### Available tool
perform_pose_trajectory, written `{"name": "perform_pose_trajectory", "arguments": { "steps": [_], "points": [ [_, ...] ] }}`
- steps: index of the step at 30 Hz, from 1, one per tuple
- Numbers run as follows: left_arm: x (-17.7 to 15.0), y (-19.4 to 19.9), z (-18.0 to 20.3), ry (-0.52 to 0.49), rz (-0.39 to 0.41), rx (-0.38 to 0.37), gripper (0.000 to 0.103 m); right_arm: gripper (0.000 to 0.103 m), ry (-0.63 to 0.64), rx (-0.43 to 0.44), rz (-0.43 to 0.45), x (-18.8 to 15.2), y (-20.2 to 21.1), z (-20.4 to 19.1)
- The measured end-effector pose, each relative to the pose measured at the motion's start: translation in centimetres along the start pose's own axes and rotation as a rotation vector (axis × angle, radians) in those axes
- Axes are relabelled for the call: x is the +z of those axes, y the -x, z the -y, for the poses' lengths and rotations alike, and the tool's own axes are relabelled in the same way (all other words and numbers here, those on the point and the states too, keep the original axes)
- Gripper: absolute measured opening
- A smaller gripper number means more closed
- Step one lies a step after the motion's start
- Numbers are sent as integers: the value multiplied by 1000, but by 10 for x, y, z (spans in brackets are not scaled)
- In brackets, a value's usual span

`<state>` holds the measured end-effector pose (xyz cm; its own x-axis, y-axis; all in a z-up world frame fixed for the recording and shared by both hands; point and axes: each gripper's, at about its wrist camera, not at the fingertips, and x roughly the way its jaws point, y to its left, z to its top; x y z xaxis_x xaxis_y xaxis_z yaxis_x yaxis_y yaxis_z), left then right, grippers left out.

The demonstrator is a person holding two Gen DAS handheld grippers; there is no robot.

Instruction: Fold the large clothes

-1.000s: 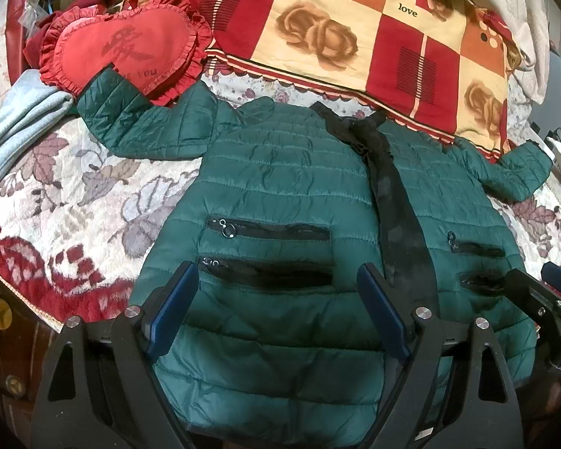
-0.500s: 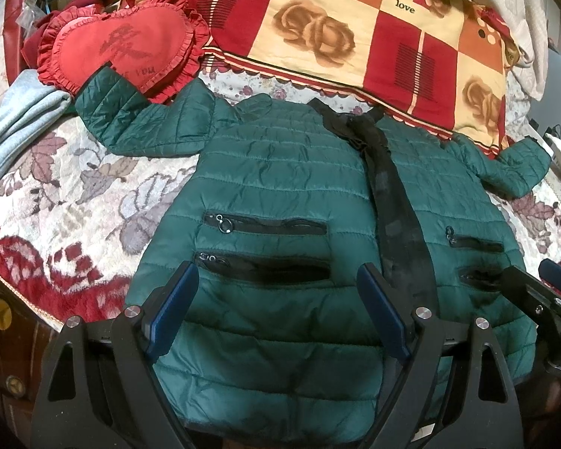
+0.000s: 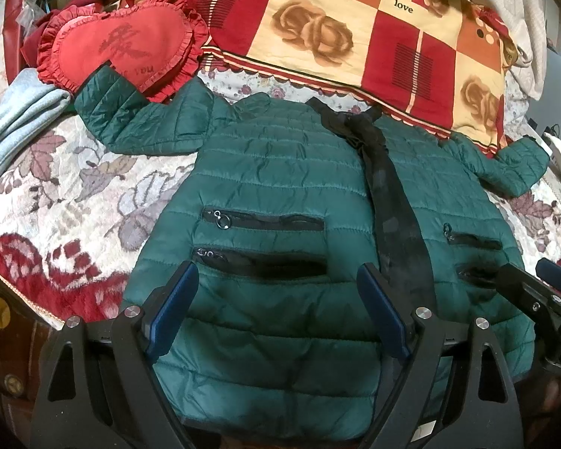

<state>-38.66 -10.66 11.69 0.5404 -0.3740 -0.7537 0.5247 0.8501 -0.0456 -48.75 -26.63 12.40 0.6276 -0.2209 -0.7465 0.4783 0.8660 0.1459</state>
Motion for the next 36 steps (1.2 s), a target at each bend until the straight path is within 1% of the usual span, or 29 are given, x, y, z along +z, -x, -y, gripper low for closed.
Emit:
{"name": "perform_pose_trajectory", "arguments": {
  "steps": [8,14,26,36],
  "points": [
    [-1,0,-1,-1,1,-2,87,103,-5,1,-10,-1,-1,0],
    [-1,0,-2,-2,-1,-2,87,103,-1,-10,-41,-2,-3,-2],
    [-3,-3,0,3,-9,-3,87,103,8,-17,-38,-4,-8,0],
    [-4,-2,-1,-1,-9,-3,87,103,6,-18,-71,-2,-12,1]
  ]
}}
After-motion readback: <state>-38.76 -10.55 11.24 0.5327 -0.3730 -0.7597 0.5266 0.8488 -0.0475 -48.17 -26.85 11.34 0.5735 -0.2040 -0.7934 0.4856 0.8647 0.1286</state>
